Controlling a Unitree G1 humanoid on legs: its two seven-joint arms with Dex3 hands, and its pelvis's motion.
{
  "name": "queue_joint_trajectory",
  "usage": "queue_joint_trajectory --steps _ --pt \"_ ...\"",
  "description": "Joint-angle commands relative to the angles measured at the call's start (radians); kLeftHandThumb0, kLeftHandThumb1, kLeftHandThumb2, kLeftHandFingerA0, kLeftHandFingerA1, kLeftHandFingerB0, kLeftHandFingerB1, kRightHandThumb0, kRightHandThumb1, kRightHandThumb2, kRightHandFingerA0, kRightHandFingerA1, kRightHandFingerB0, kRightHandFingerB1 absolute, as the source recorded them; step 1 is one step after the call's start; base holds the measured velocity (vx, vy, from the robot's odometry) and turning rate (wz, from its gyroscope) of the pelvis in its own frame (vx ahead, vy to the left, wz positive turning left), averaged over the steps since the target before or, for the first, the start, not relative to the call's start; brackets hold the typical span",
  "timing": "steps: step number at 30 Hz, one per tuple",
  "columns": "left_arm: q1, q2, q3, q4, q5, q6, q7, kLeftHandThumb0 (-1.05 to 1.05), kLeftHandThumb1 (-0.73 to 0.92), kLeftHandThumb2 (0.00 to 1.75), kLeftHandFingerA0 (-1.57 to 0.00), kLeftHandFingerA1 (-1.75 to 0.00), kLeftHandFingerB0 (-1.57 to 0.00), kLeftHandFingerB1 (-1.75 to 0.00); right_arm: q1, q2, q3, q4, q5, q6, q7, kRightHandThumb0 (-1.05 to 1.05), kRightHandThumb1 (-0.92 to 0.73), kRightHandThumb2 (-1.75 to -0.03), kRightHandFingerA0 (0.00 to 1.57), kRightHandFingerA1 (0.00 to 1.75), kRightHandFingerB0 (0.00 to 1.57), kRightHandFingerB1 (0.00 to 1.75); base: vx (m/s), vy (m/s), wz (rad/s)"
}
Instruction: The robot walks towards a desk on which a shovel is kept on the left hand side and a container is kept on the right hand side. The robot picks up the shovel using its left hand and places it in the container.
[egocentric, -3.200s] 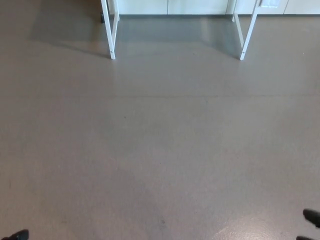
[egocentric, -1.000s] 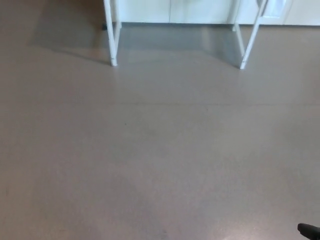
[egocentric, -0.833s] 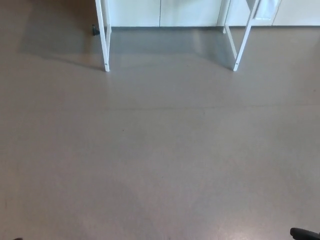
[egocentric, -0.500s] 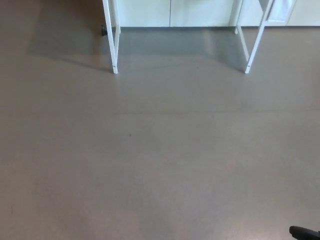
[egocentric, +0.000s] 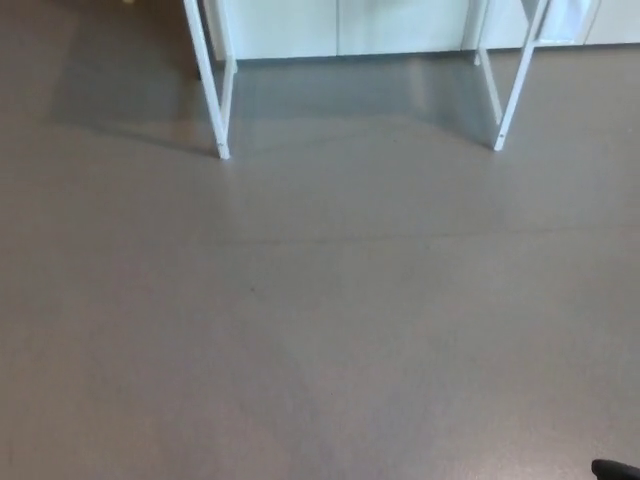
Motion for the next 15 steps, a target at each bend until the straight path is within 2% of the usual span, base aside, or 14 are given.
queue_joint_trajectory --steps 1,3,7,15 --pt "0.010 -0.019 -0.009 -0.024 0.024 -0.059 0.042 -0.27 0.64 0.59 -0.41 -0.37 -0.34 -0.31 -0.001 -0.005 0.002 0.017 -0.004 -0.052 0.002 0.10 -0.61 -0.57 0.60 0.62 0.39 0.48 0.29 0.345 0.24" --pt "0.013 -0.036 -0.015 -0.039 0.033 -0.062 0.065 -0.28 0.64 0.59 -0.40 -0.36 -0.33 -0.31 0.003 -0.001 0.006 0.016 -0.006 -0.052 -0.001 0.10 -0.62 -0.57 0.59 0.61 0.38 0.48 0.28 0.317 -0.17" --pt "0.013 -0.076 -0.032 -0.063 0.060 -0.085 0.120 -0.30 0.63 0.60 -0.39 -0.37 -0.33 -0.31 0.002 -0.003 0.013 0.025 -0.015 -0.076 -0.005 0.08 -0.61 -0.57 0.60 0.61 0.40 0.49 0.15 0.091 0.07" --pt "-0.002 -0.074 -0.026 -0.043 0.070 -0.093 0.147 -0.30 0.64 0.60 -0.41 -0.38 -0.33 -0.31 -0.010 -0.001 0.019 0.029 -0.011 -0.077 -0.005 0.09 -0.61 -0.57 0.59 0.61 0.39 0.49 0.12 -0.104 0.09"
